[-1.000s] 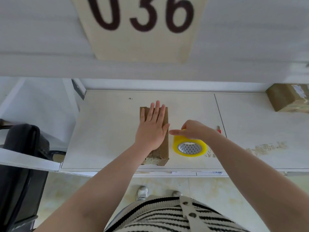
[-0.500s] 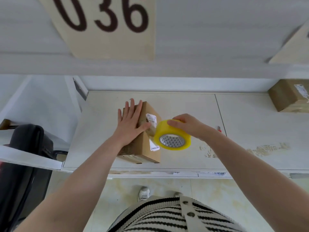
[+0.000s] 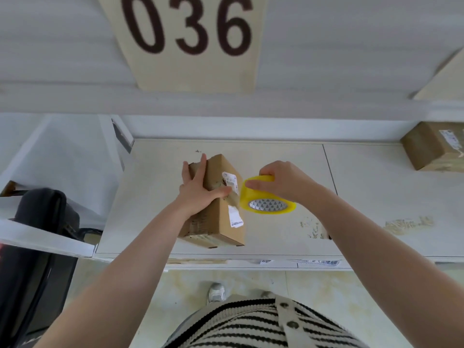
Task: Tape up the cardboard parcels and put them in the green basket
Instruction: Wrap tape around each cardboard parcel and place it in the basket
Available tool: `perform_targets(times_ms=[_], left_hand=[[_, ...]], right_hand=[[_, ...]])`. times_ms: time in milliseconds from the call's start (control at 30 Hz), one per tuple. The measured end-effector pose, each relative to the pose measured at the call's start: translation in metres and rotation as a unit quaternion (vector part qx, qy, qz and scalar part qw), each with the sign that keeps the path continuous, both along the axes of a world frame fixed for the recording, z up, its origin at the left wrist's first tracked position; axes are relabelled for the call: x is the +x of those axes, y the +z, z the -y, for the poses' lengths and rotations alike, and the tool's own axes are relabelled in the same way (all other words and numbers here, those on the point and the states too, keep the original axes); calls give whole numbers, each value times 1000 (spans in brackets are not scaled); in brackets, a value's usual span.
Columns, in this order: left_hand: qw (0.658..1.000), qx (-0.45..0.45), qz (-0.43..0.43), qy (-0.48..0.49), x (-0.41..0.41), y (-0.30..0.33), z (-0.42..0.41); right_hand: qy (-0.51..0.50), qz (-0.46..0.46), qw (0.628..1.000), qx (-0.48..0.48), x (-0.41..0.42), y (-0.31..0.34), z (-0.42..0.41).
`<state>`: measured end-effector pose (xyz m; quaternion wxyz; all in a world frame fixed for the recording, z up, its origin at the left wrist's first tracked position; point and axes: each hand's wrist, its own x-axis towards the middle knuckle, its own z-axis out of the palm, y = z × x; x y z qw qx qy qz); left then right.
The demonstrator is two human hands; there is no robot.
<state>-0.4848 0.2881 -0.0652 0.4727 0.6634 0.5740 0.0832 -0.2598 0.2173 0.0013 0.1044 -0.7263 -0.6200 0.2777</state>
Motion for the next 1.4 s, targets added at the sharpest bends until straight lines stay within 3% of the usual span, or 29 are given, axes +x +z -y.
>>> perform_targets(times_ms=[133,233,367,433,500,633,700,1100,1400], left_hand=[[982,-86,168,28,23,-6,13],[968,-117,218,29,32,-20,21],[948,-167,267,45,14,-36,18],[944,-183,269,59,4,-41,17],[945,-178,265,74,-3,-43,15],[940,-180,271,100,-19,-44,13],[939,-181,277,97,-24,-46,13],[928,-191,293,127,-31,-60,9],[950,-177,246,73,-35,-50,4]], right_hand=[[15,47,999,22,16,19,-3],[41,66,997,-2,18,25,-3],[29,-62,998,-16,16,16,7],[39,-93,995,-14,12,13,8],[53,-67,996,-7,7,11,2],[54,147,988,-7,23,13,0],[42,202,978,-13,41,13,6],[-5,121,990,-76,43,-38,1],[-24,111,988,-104,37,-62,-6]])
